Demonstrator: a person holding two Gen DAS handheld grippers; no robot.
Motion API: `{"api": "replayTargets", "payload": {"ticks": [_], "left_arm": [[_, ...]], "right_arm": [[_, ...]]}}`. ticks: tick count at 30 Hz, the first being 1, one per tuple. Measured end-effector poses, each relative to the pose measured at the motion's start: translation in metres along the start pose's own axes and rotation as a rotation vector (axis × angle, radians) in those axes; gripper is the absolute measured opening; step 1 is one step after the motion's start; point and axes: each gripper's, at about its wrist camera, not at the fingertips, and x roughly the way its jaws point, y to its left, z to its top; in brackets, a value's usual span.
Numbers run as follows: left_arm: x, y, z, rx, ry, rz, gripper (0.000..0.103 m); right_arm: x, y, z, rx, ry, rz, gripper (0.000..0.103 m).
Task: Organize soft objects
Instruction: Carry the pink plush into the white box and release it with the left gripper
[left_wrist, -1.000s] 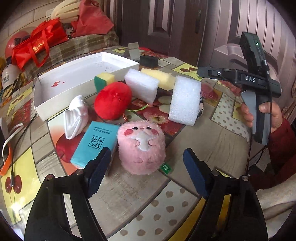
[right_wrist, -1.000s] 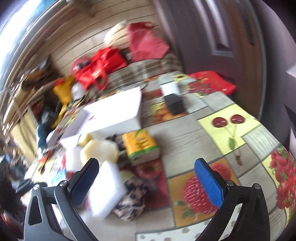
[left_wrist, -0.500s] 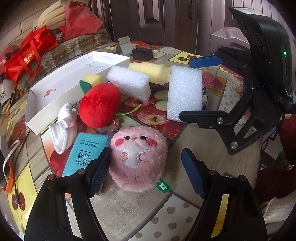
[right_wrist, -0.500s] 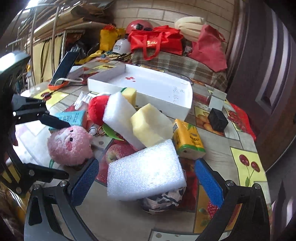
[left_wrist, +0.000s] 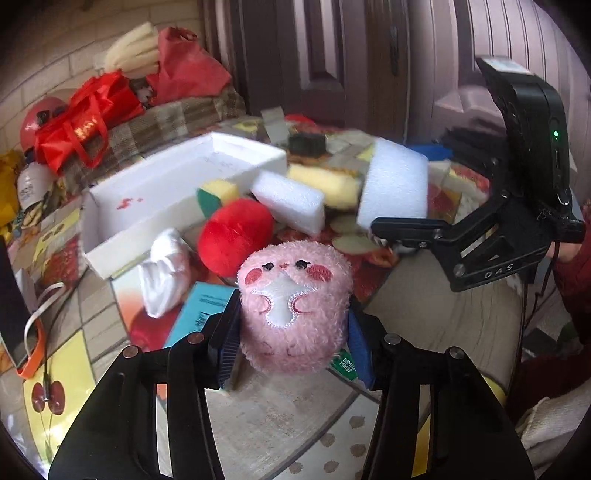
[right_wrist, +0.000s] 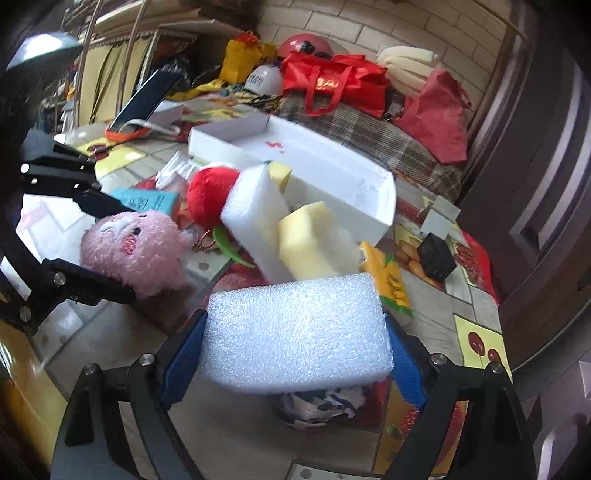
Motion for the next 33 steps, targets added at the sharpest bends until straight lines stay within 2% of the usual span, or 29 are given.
{"api": "replayTargets", "payload": {"ticks": [2,4,7,9,12,14,18,21,24,29,33], "left_arm": [[-0.021,0.019,-0.001,-0.099,-0.149,0.085,0.051],[-0.035,0.043,-0.004,-0.215,-0.253,0.216,0.052],[-0.041,0.078,-0.013,-0.387,-0.275,0.384,0.052],[-0.044,0.092,-0.018,-0.445,-0.286,0.447,0.052],[-0.048,0.100,-0.020,-0.437,-0.332,0.532,0.052],[-0.044,0.106,-0.021,-0.441,-0.338,0.540,0.052],[-0.030,0.119,-0.021,-0.480,-0.288,0.540,0.052],[-0.029,0.122,-0.019,-0.475,-0.313,0.561,0.052],[-0.024,0.126,-0.017,-0.467,-0.304,0.568,0.052],[-0.015,0.135,-0.010,-0.456,-0.308,0.594,0.052],[-0.007,0.141,-0.004,-0.450,-0.321,0.599,0.052]], "right_arm": [[-0.016,-0.019,0.005,0.140,-0.106,0.028,0.089],[-0.032,-0.041,0.004,0.318,-0.228,0.077,0.089],[-0.044,-0.059,-0.002,0.529,-0.357,0.066,0.090],[-0.041,-0.059,-0.004,0.581,-0.379,0.004,0.090],[-0.023,-0.051,0.000,0.580,-0.324,-0.051,0.090],[-0.020,-0.048,0.005,0.590,-0.344,-0.050,0.090],[-0.007,-0.026,0.022,0.531,-0.334,-0.022,0.090],[0.006,-0.003,0.039,0.495,-0.326,0.017,0.090],[0.023,0.023,0.057,0.456,-0.317,0.049,0.090],[0.044,0.051,0.086,0.376,-0.371,0.017,0.090],[0.062,0.056,0.098,0.348,-0.391,-0.015,0.090]]}}
